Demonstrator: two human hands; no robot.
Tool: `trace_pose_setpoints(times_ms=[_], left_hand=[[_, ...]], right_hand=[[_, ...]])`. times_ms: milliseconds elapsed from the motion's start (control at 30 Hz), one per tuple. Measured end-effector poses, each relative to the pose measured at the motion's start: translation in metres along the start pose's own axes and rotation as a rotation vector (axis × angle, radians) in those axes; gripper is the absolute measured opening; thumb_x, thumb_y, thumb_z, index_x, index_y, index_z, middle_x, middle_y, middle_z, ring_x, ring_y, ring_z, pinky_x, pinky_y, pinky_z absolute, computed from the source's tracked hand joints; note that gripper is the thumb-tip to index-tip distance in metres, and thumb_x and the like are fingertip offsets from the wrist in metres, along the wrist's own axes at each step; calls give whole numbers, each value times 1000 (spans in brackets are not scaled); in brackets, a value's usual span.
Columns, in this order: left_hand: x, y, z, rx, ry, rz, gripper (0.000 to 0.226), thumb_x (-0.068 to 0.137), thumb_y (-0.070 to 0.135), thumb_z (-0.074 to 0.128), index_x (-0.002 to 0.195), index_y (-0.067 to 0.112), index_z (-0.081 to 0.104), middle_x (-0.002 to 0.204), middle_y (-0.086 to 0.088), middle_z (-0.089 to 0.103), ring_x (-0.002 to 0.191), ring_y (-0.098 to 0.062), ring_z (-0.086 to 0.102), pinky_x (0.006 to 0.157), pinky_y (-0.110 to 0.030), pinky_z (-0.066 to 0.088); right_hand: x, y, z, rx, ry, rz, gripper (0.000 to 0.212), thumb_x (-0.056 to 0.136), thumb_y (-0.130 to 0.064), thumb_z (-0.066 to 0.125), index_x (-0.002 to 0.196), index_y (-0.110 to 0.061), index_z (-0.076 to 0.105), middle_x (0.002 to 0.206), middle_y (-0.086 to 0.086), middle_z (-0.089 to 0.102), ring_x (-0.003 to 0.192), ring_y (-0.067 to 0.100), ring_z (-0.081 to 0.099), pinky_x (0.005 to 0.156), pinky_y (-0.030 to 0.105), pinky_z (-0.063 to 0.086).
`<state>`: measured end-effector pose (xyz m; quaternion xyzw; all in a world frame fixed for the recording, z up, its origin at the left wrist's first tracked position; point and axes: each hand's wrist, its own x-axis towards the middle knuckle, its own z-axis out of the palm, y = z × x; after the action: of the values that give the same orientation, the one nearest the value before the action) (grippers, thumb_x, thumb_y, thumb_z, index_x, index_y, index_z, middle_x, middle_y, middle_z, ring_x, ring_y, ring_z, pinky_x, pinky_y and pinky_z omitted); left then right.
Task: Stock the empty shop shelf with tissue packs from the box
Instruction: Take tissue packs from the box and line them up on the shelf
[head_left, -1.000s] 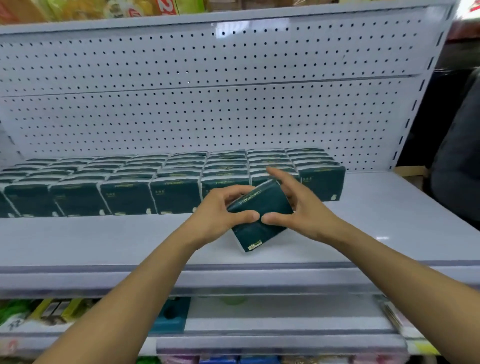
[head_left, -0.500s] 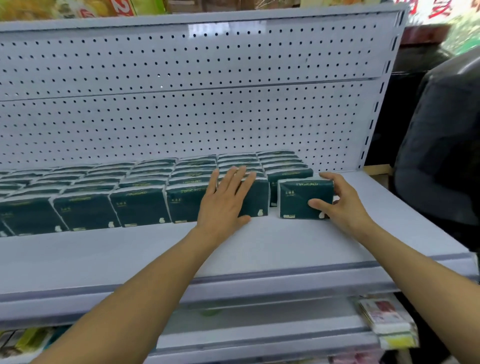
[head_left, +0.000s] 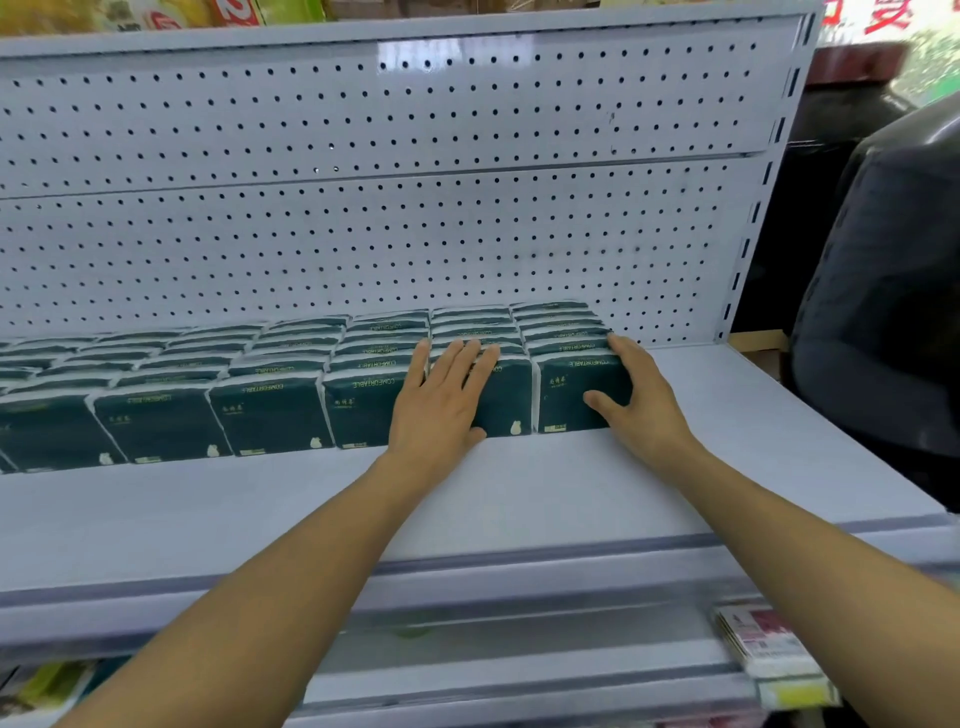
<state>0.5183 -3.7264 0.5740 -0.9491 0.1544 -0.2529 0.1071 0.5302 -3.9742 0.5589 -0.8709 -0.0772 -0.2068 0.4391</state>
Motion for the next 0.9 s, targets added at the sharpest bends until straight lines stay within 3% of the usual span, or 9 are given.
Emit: trace_pose_setpoints(times_ms=[167,300,367,500,633,767,900], left_hand=[[1,1,-3,8,-16,-5,92,93,47,56,156,22,-7,164,-1,8,151,-20,5,118,-47,-14],[0,0,-8,-79,8,-34,91,91,52,55,156,23,-3,163,0,10,151,-19,5,119,-49,-13],[-4,-2,-16,-127,38,-61,91,92,56,52,156,24,-2,164,0,8,152,-19,2,120,-51,-11],[-35,-15,-34,-202,129,-120,87,91,62,48,157,26,3,165,0,8,152,-26,0,121,-52,-7],[-103,-46,-39,-236,236,-103,80,89,58,55,154,22,24,158,-4,30,147,-31,24,120,-55,14],[-186,-90,-48,-277,289,-203,74,88,50,64,150,20,34,148,-3,45,134,-23,43,115,-50,31],[-279,-144,-61,-183,283,-279,74,90,50,63,150,18,33,144,-3,49,131,-24,46,111,-52,35]], right_hand=[[1,-5,-3,-97,-30,10,73,90,-22,67,150,-22,27,158,-1,20,142,16,25,113,32,28],[-3,-29,-5,-442,-30,93,85,91,-37,62,155,-23,7,162,6,-6,149,28,-2,119,53,9],[-12,-51,-4,-533,-3,13,82,93,-42,57,155,-24,5,162,6,-9,149,29,-6,118,55,4],[-41,-90,7,-566,110,-242,67,94,-43,55,150,-21,27,161,7,13,147,27,14,119,51,14],[-81,-120,32,-510,160,-441,55,92,-37,60,140,-16,46,147,8,42,130,29,43,109,49,36],[-129,-159,81,-453,120,-576,52,91,-38,56,136,-14,51,137,7,54,123,24,50,99,43,43],[-183,-209,144,-400,10,-646,53,93,-42,47,139,-15,47,136,7,55,121,25,51,96,41,44]])
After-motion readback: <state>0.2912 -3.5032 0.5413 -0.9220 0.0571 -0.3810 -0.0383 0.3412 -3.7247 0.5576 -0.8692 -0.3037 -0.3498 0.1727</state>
